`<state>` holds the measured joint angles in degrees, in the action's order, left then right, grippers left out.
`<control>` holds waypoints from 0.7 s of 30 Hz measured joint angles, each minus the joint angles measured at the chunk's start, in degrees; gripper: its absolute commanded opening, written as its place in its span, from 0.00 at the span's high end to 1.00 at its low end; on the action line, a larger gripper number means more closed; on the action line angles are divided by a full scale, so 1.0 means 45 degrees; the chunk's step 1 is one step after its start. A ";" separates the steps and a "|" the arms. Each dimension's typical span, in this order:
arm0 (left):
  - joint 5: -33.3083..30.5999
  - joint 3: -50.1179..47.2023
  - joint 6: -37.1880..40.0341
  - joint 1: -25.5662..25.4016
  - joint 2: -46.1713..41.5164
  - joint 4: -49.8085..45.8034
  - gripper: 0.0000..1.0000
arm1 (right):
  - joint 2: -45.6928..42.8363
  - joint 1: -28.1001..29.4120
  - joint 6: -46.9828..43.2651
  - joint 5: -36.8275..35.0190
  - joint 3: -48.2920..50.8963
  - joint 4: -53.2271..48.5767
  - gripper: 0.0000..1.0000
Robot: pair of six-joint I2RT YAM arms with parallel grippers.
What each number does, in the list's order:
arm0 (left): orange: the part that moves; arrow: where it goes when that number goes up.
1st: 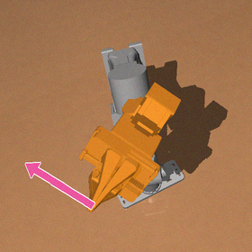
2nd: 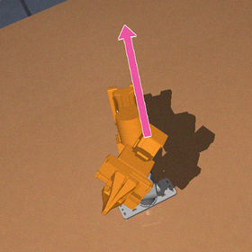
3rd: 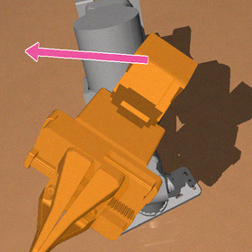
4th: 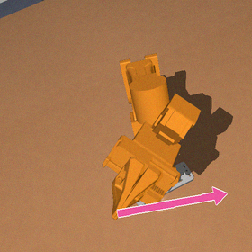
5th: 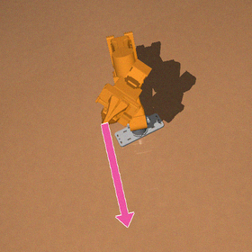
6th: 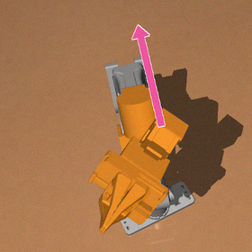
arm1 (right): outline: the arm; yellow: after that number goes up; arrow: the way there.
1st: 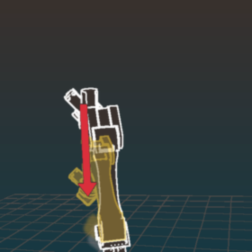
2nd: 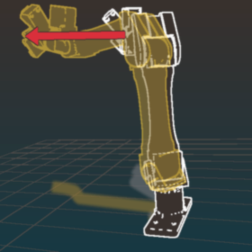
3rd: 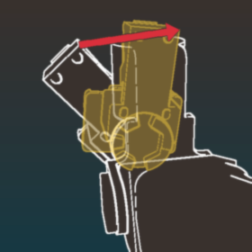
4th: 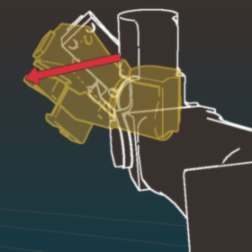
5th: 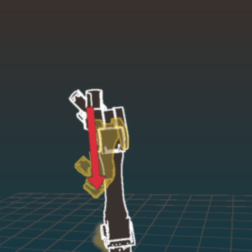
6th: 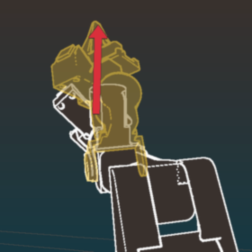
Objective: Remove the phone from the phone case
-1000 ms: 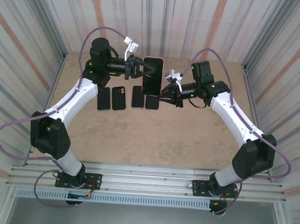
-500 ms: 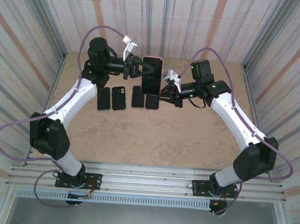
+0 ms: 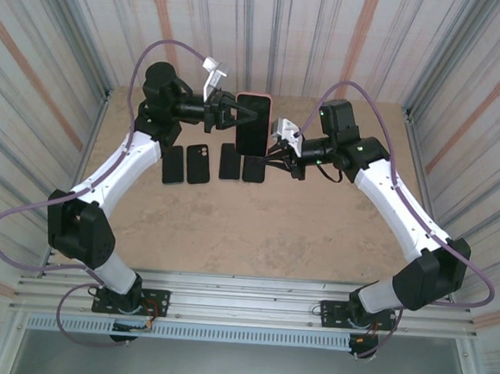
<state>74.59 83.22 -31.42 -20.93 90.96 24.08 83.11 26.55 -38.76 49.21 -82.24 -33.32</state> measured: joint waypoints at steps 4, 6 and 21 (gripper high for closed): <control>0.0083 0.0005 -0.0418 -0.0121 -0.0005 -0.0024 1.00 | -0.0039 -0.0053 -0.0384 -0.0733 -0.0015 0.0214 0.95; 0.0073 0.0005 -0.0510 -0.0126 -0.0005 -0.0029 1.00 | -0.0044 -0.0073 -0.0447 -0.0860 -0.0015 0.0301 0.95; -0.0364 0.0175 -0.0602 -0.0146 -0.0005 0.0000 1.00 | -0.0097 -0.0500 0.3594 0.0860 0.1171 0.3434 0.78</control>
<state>72.95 84.01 -34.13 -21.58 90.94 24.08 82.67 24.29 -22.59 53.08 -76.97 -17.87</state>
